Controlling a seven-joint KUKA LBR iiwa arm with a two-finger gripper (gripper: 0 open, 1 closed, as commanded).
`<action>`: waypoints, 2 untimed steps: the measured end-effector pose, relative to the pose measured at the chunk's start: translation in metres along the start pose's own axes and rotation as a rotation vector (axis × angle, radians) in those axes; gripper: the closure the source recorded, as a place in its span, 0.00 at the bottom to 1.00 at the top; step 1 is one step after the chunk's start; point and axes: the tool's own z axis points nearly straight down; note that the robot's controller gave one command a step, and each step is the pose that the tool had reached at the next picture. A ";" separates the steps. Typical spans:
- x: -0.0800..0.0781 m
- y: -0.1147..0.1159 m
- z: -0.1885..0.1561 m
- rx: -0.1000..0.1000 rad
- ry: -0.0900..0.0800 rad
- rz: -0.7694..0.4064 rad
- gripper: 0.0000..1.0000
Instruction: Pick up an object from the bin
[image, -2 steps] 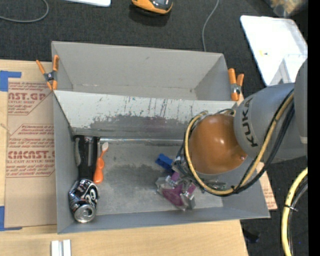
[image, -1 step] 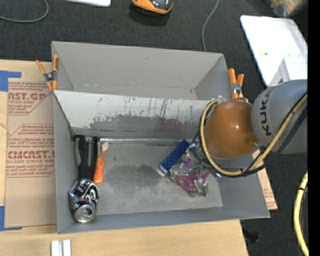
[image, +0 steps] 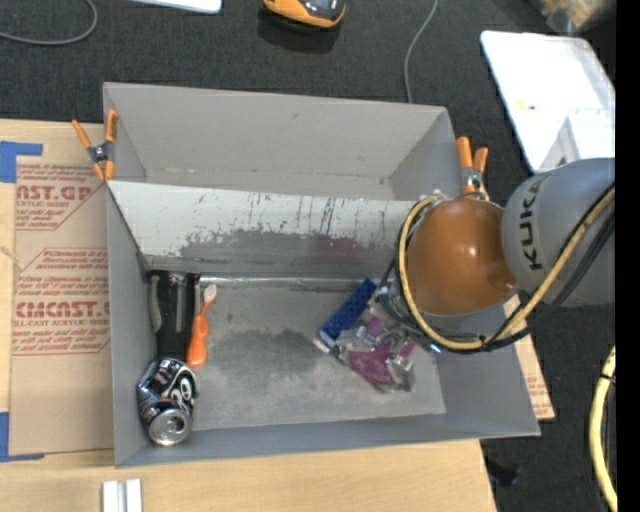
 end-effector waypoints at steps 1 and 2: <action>0.006 -0.037 -0.031 0.006 -0.003 -0.018 1.00; -0.019 -0.012 -0.047 -0.006 0.000 -0.031 1.00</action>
Offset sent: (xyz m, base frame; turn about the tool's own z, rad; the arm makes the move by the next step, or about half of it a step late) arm 0.0214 0.0158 0.0547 -0.0372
